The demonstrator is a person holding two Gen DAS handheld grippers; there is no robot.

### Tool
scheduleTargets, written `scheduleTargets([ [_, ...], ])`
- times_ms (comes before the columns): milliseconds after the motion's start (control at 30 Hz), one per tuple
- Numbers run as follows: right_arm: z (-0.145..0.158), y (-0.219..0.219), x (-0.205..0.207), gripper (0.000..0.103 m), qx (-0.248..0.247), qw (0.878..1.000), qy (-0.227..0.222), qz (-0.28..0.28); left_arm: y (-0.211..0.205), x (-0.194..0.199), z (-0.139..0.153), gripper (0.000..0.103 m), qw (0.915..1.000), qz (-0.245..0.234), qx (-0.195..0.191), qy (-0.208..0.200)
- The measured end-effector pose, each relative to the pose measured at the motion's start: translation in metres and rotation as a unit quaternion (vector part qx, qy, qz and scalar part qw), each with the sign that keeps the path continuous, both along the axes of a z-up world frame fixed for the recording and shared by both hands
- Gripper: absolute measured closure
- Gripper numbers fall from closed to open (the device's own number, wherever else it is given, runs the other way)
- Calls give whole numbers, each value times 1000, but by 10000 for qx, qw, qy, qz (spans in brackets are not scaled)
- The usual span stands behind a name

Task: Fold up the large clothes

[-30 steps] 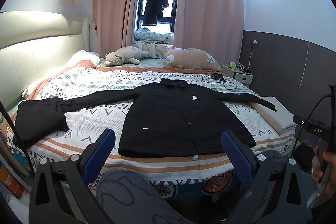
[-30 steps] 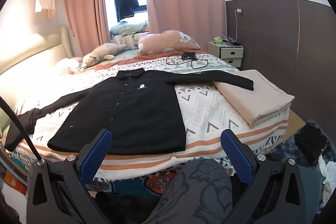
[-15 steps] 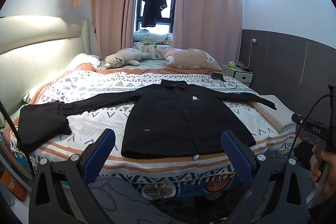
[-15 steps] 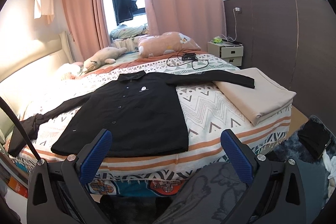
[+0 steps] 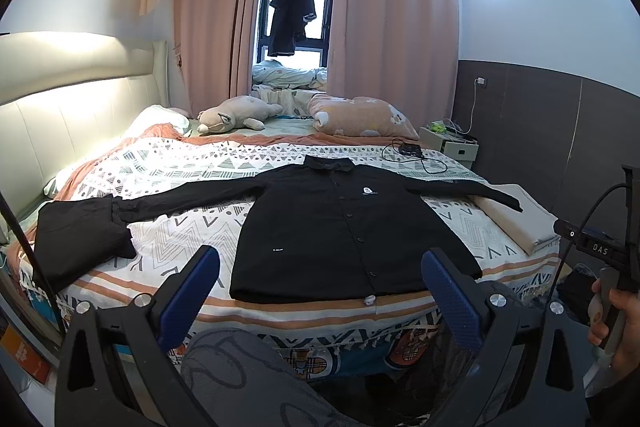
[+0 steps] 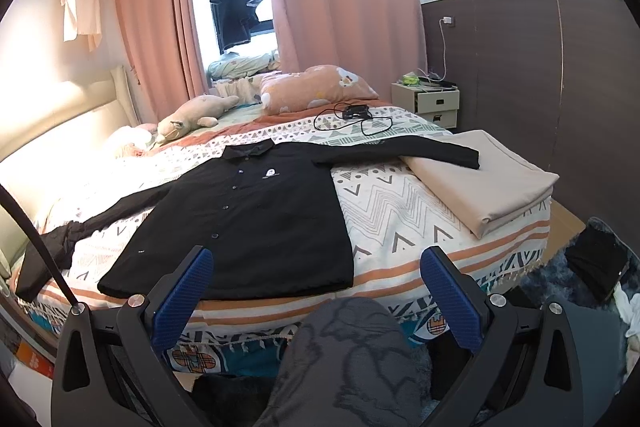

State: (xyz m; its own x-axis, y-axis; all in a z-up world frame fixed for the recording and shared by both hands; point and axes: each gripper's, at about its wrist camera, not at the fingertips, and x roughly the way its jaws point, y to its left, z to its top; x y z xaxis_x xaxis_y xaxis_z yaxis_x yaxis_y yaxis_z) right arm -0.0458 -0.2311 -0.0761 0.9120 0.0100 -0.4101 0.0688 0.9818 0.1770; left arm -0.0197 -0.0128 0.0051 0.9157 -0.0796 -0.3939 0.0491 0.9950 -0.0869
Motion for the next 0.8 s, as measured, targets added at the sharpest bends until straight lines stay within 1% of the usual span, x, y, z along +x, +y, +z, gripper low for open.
scheduleTargets([
  [400, 1, -1, -3, 0, -75, 9999, -40, 56, 5, -8, 0, 0, 10000, 29, -58, -58],
  [600, 2, -6, -2, 0, -35, 10000, -88, 26, 6, -6, 2, 0, 9999, 77, -24, -60],
  [800, -2, -2, 5, 0, -27, 9999, -53, 90, 8, -2, 3, 0, 9999, 114, 24, -35],
])
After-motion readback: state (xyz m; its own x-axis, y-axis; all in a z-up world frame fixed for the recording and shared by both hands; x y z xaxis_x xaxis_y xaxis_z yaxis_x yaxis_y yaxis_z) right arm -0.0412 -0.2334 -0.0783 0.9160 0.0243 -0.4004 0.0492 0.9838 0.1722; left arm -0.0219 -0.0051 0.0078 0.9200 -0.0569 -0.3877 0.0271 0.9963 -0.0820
